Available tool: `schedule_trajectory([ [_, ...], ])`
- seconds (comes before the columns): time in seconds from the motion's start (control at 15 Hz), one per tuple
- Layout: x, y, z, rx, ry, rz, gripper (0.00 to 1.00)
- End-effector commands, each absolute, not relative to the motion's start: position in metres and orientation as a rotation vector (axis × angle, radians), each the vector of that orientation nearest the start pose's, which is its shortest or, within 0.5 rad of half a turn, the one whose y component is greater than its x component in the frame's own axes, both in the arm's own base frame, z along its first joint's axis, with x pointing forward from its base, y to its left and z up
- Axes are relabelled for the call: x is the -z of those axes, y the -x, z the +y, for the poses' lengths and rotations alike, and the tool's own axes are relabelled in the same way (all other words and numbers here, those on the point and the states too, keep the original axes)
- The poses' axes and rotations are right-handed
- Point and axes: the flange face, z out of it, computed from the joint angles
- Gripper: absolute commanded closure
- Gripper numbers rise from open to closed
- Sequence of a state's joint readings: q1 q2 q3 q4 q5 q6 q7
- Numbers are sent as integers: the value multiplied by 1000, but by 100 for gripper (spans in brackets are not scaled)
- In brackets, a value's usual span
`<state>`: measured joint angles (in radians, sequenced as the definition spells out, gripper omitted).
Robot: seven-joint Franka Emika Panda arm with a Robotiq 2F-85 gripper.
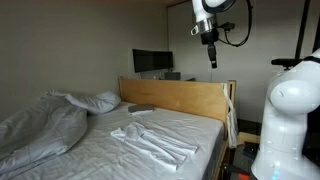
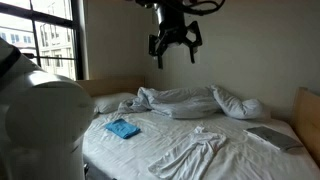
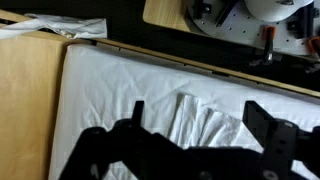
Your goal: Fold the white cloth
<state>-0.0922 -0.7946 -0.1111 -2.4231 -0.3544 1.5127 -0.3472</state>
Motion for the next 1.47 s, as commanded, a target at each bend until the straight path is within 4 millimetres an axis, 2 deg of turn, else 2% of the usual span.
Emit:
schedule_trajectory([
  [0.0, -560, -283, -106, -313, 3349, -306, 0],
  [0.93, -560, -283, -106, -313, 3349, -306, 0],
  [1.0, -542, -287, -87, -331, 3345, -310, 0],
  [1.07, -535, -287, -73, -334, 3344, -320, 0],
  [1.2, -508, -291, -26, -368, 3387, -260, 0],
  [1.4, -470, -303, 39, -411, 3355, 42, 0],
])
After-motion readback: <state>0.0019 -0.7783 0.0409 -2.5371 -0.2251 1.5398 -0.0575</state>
